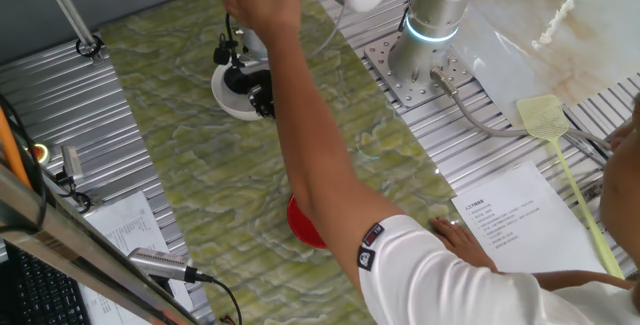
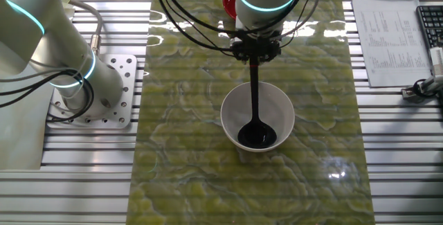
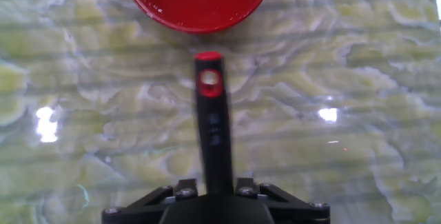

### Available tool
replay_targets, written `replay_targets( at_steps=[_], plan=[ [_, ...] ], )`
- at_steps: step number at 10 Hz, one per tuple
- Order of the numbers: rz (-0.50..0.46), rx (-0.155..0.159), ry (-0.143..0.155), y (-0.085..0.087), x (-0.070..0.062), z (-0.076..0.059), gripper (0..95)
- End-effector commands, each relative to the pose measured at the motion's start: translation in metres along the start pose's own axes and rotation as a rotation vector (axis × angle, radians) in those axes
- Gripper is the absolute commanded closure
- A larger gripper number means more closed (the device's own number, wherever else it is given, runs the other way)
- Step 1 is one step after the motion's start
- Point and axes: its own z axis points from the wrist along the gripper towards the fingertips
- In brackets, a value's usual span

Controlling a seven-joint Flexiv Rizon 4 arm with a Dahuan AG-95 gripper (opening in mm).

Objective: Scoop water with a large spoon from one bowl to another

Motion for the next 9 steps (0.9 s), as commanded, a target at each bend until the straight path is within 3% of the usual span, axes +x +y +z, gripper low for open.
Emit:
replay_targets(
  at_steps=[1, 2, 9],
  plan=[
    [-0.004, -0.003, -0.005, 0.000, -0.002, 0.002, 76.0],
    [-0.008, 0.001, -0.008, 0.000, -0.002, 0.001, 95.0],
    [-0.053, 0.004, -0.006, -0.008, -0.006, -0.013, 95.0]
  ],
)
